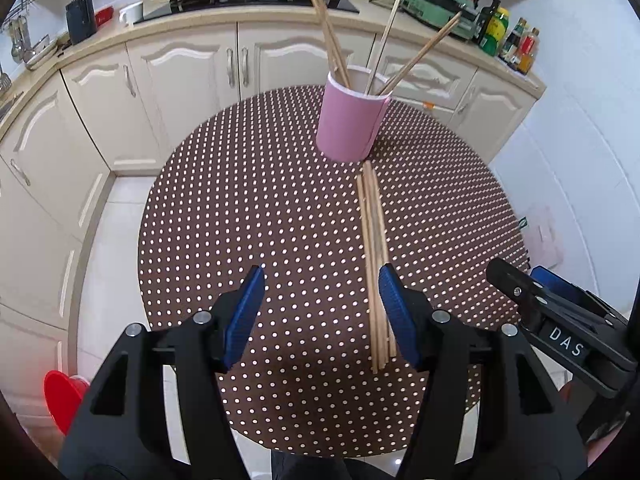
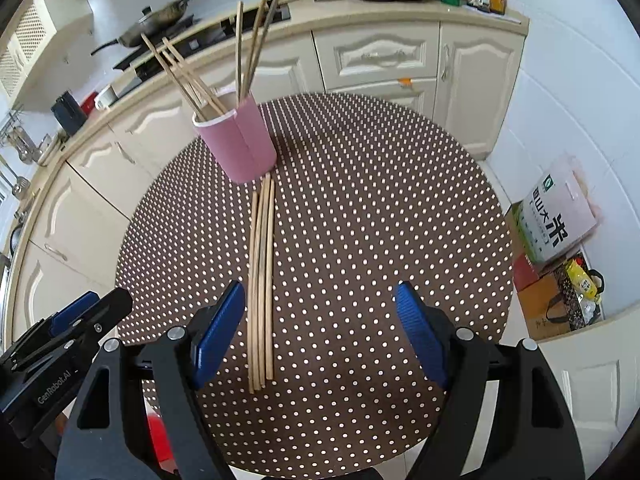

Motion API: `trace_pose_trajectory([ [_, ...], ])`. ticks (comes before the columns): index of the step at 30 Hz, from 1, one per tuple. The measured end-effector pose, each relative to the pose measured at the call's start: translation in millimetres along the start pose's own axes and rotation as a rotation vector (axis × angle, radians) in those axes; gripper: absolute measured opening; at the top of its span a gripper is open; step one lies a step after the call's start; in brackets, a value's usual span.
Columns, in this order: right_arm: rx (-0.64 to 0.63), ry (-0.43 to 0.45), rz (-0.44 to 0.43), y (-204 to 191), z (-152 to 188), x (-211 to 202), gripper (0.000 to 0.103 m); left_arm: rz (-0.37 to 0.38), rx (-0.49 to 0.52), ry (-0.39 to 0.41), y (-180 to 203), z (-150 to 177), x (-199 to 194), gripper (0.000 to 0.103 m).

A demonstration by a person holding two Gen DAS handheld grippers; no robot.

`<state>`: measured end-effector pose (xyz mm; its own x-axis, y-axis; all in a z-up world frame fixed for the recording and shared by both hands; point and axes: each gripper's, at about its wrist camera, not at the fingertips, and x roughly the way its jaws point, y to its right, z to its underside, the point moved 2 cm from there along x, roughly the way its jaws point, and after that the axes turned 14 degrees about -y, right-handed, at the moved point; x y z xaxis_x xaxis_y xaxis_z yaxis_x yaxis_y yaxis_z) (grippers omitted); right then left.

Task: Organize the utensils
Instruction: 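Lower both grippers onto the remaining chopsticks and close the right gripper on one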

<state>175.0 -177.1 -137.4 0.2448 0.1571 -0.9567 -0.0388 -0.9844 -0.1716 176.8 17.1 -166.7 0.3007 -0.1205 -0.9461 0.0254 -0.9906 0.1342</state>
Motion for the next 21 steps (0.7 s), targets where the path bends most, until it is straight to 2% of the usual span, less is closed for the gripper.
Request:
trace_pose_trajectory([
  [11,-0.019,-0.094,0.035,-11.6,-18.6,51.8,0.074,0.013,-0.022,-0.102,-15.2,-18.1,48.0,0.060],
  [21,-0.036,-0.146,0.060,-30.6,-53.0,98.0,0.074,0.041,-0.010,-0.197,-24.4,-44.1,86.9,0.060],
])
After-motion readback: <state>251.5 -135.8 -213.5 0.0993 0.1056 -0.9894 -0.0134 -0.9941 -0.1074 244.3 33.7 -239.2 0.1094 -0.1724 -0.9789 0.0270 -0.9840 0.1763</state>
